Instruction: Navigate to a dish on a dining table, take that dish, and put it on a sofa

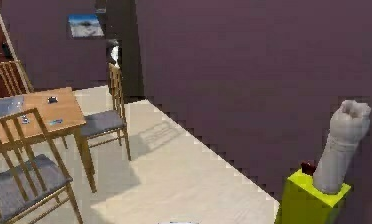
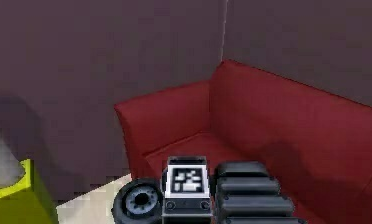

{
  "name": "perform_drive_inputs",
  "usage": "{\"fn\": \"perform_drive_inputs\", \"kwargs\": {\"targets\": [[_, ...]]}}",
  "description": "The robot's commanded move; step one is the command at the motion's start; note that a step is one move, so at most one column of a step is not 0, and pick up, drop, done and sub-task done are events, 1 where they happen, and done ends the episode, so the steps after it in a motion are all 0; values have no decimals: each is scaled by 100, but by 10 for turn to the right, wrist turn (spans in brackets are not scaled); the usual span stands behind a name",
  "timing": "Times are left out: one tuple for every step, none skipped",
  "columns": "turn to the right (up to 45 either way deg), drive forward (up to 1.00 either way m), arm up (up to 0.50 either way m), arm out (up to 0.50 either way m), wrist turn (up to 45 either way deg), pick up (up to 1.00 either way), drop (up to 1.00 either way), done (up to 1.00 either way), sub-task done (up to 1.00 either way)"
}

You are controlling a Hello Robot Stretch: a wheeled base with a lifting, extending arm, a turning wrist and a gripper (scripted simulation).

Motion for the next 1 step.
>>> {"fn": "perform_drive_inputs", "kwargs": {"targets": [[450, 0, 0, 0, 0, 0, 0, 0, 0]]}}
